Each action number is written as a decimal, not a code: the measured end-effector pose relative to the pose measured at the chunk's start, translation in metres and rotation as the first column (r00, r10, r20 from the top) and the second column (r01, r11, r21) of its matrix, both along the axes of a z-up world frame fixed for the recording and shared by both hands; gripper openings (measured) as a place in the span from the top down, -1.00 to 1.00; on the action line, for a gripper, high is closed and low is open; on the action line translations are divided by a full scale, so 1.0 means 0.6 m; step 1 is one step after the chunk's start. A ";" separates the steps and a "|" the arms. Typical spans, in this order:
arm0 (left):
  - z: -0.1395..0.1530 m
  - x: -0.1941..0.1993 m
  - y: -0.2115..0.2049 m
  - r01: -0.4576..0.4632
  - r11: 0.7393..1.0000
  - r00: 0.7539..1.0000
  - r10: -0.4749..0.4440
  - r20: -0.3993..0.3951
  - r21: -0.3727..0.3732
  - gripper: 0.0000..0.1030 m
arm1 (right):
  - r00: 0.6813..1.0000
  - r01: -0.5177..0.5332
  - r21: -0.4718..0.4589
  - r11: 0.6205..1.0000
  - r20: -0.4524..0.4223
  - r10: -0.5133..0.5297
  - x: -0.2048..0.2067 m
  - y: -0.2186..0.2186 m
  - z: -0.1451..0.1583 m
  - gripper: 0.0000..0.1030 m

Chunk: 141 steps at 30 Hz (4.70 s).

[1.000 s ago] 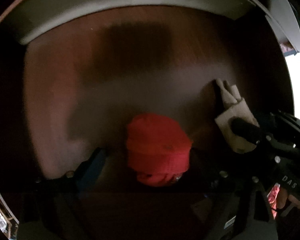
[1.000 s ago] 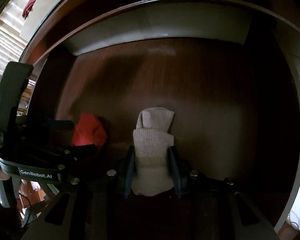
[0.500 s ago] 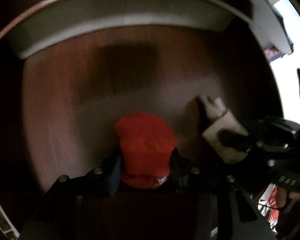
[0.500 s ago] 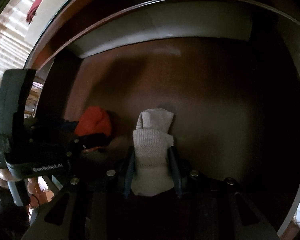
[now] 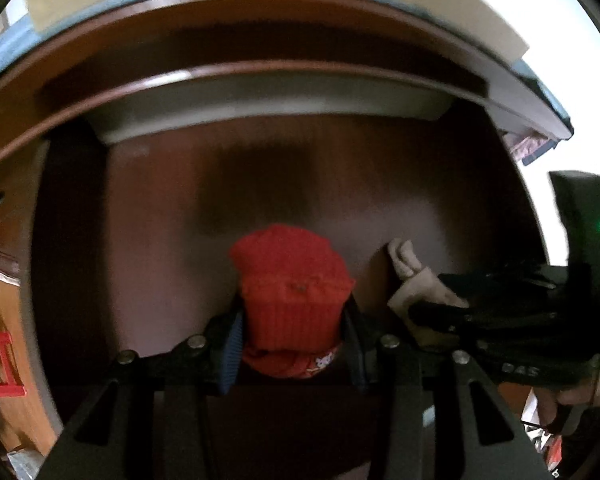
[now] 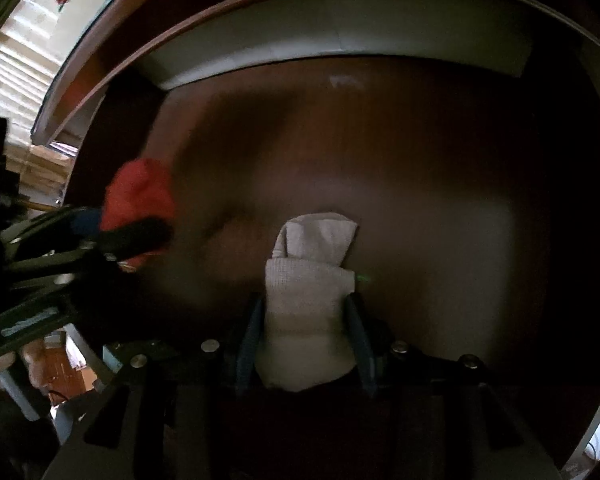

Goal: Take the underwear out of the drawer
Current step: 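Grasp the red knit sock with the left tool while the right tool grasps the beige sock, then lift the red sock and beige sock up out of the drawer with both tools, then carry both socks over the white tray with both tools, then lower both socks into the tray and open both tools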

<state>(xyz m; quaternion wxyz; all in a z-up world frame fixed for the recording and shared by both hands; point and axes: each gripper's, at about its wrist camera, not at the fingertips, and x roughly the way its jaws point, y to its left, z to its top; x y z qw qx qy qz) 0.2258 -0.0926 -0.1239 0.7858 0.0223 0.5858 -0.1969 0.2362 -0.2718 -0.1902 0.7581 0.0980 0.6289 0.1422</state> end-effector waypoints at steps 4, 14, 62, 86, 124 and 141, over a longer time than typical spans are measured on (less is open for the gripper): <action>0.010 -0.006 0.013 -0.007 1.000 1.000 0.007 0.030 -0.014 0.17 | 0.999 0.016 -0.010 1.000 -0.034 -0.017 0.004 0.003 -0.009 0.13; 0.046 -0.027 0.045 -0.010 0.999 0.996 0.013 0.084 -0.040 0.17 | 0.997 -0.017 -0.095 0.995 -0.081 0.009 0.015 0.021 -0.016 0.13; 0.248 -0.051 -0.030 0.072 0.997 0.907 -0.050 0.418 -0.036 0.17 | 0.791 0.235 0.118 0.965 0.553 -0.260 -0.099 -0.059 0.326 0.39; 0.335 0.075 -0.077 0.038 0.996 0.843 0.009 0.538 -0.077 0.17 | 0.662 0.290 0.089 0.953 0.700 -0.267 0.004 -0.092 0.428 0.38; 0.293 0.269 -0.165 -0.075 0.997 0.857 0.079 0.509 -0.028 0.17 | 0.703 0.354 0.012 0.935 0.657 -0.274 0.239 -0.133 0.383 0.38; 0.252 0.323 -0.196 -0.088 0.996 0.889 0.070 0.453 0.020 0.17 | 0.810 0.311 -0.059 0.949 0.539 -0.232 0.333 -0.130 0.345 0.38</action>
